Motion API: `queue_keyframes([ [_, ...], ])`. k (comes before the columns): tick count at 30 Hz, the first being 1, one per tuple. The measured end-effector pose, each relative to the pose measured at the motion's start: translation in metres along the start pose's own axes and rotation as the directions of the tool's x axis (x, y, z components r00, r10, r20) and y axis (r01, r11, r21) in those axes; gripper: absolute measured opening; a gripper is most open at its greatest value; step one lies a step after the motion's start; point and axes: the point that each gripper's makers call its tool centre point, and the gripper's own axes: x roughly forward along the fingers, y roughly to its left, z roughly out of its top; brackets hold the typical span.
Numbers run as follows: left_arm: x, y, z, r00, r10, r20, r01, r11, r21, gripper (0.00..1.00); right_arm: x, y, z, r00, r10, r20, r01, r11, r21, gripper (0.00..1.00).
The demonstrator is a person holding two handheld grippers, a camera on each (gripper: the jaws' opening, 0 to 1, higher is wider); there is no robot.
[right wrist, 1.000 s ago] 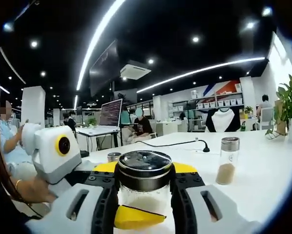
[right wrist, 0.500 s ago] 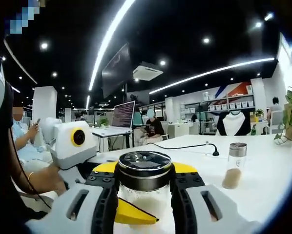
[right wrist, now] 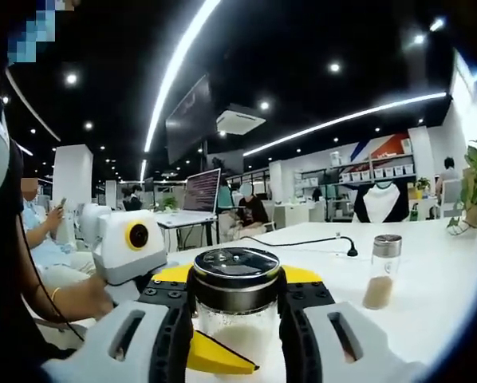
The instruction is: Rotate the seasoning bottle until the label or dispensing opening points toward the visible target arrow and the bottle remains upright within the marked orientation range
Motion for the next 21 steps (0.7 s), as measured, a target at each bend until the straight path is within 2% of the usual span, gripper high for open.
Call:
queue_keyframes([
  [4,-0.001,-0.002,0.003,0.998,-0.046,0.031,0.048,0.998,-0.052,0.45,-0.001,0.000,0.002,1.000,0.008,0.011,-0.009,1.000,0.030,0.39],
  [8,-0.001,-0.003,0.005,0.999,-0.034,0.040,0.035,0.999,-0.030,0.45,-0.001,0.002,0.003,1.000,0.006,0.017,-0.006,0.999,0.032,0.39],
  [10,-0.001,-0.002,0.008,0.997,-0.015,0.078,0.019,0.998,-0.052,0.45,-0.001,0.000,0.005,1.000,0.004,0.025,-0.005,0.999,0.041,0.39],
  [12,-0.001,0.000,0.008,0.996,0.009,0.087,-0.002,0.997,-0.077,0.45,0.001,-0.002,0.004,1.000,0.000,0.032,-0.002,0.997,0.072,0.39],
  [15,-0.001,0.003,0.005,0.996,0.034,0.078,-0.027,0.996,-0.081,0.45,0.003,-0.003,0.001,1.000,-0.008,0.016,0.007,0.998,0.066,0.39],
  [18,-0.001,0.007,-0.001,0.995,0.084,0.047,-0.083,0.996,-0.035,0.44,0.005,-0.003,-0.004,1.000,-0.025,-0.005,0.025,0.999,0.044,0.39],
  [21,-0.001,0.013,-0.006,0.988,0.150,0.023,-0.150,0.989,-0.006,0.44,0.006,-0.006,-0.007,0.999,-0.048,-0.010,0.048,0.998,0.049,0.39],
])
